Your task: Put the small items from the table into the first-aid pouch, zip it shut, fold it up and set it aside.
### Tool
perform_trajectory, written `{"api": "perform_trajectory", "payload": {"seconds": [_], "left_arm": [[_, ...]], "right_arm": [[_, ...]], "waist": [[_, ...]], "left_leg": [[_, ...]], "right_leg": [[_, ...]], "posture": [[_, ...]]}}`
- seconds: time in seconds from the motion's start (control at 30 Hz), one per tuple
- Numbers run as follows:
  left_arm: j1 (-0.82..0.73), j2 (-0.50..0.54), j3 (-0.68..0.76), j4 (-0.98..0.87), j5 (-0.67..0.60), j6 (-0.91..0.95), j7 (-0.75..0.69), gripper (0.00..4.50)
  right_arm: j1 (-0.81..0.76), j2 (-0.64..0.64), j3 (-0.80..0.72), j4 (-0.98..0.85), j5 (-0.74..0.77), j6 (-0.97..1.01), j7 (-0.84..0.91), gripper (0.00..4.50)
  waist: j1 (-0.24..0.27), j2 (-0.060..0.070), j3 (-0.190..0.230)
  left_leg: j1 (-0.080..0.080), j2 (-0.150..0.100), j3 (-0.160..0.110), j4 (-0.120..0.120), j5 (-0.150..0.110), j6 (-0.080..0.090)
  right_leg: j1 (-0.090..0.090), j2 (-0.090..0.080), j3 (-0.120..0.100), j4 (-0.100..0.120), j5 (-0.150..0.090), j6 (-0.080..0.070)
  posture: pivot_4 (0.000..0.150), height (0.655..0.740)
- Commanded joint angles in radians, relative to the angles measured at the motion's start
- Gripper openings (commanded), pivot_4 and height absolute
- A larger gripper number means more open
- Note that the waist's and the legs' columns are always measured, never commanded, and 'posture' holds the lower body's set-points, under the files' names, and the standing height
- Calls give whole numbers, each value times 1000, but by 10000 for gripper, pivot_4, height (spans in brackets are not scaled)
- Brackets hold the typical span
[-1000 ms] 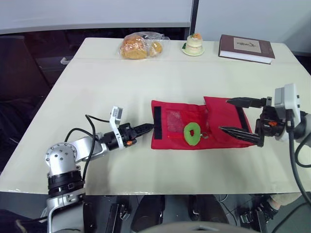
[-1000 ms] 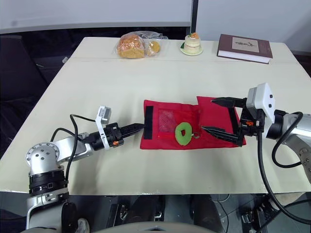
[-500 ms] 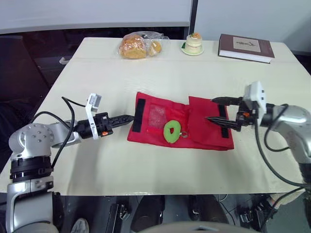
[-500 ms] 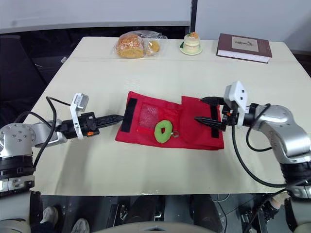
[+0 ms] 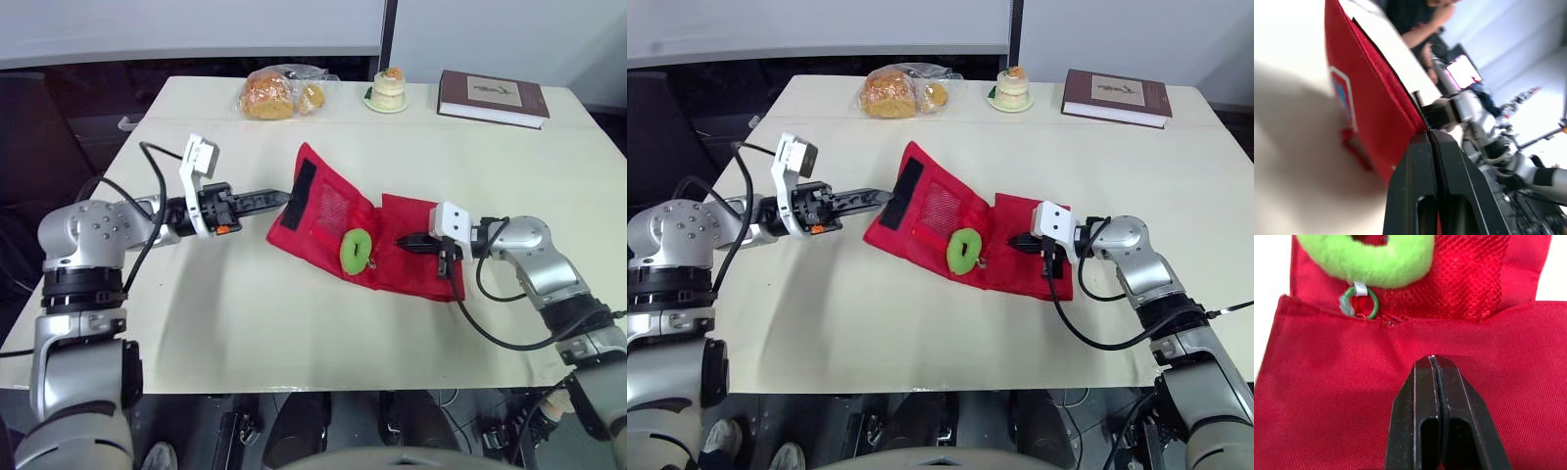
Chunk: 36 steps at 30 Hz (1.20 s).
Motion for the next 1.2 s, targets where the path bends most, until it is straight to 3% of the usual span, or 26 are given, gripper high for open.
{"api": "perform_trajectory", "payload": {"seconds": [0.03, 0.27, 0.43, 0.63, 0.77, 0.87, 1.03, 1.17, 1.2], "left_arm": [[-112, -87, 5, 19, -23, -11, -29, 0], [-172, -327, -125, 64, 61, -73, -88, 0], [-172, -424, -152, 123, 116, -129, -110, 0], [-147, -507, -135, 168, 146, -181, -103, 0], [-140, -518, -150, 172, 162, -174, -122, 0], [-145, -533, -161, 195, 185, -187, -136, 0], [-148, -565, -185, 224, 230, -204, -156, 0], [-161, -632, -209, 295, 304, -275, -119, 0], [-163, -652, -216, 316, 326, -297, -109, 0]], "right_arm": [[17, 17, 24, 93, -81, 13, -45, 317], [23, 56, 10, 100, -85, 27, -75, 317], [56, 60, -48, 36, -44, 54, -114, 317], [221, 13, -299, -335, 182, 232, -180, 317], [427, -78, -480, -560, 310, 322, -169, 317], [598, -142, -641, -635, 397, 323, -105, 317], [754, -197, -826, -685, 550, 404, -46, 317], [886, -199, -961, -754, 613, 456, -53, 10273], [918, -191, -988, -774, 621, 462, -63, 16860]], "waist": [[-2, -2, -1], [-21, -3, -2], [-22, -2, -2], [1, 1, 0], [9, 3, 1], [7, 3, 1], [2, 4, 1], [10, 5, 0], [10, 4, 0]], "left_leg": [[0, 0, 0, 0, 0, 0], [1, 0, 0, 0, 0, 0], [2, 1, 1, 0, 0, 0], [-3, -1, 0, 0, 0, 1], [-5, -1, -1, 0, -2, 3], [-5, -1, -2, -1, -3, 5], [-3, -1, 2, -1, -4, 7], [-2, -1, 1, -1, -4, 7], [-3, -1, 0, -1, -4, 7]], "right_leg": [[0, 0, 0, 0, 0, 0], [1, 0, 0, 0, 2, 4], [1, 1, 1, 0, 2, 4], [-1, -2, 1, -1, 3, 4], [-3, -2, 0, -1, 2, 4], [-2, -1, -1, -2, 2, 4], [-1, 0, 2, -2, 2, 5], [-1, 1, 2, -1, 0, 4], [-1, 1, 1, -1, 0, 5]], "posture": [[1500, 7289], [1500, 7289], [1500, 7289], [1500, 7289], [1500, 7289], [1500, 7289], [1500, 7289], [1500, 7289], [1500, 7289]]}}
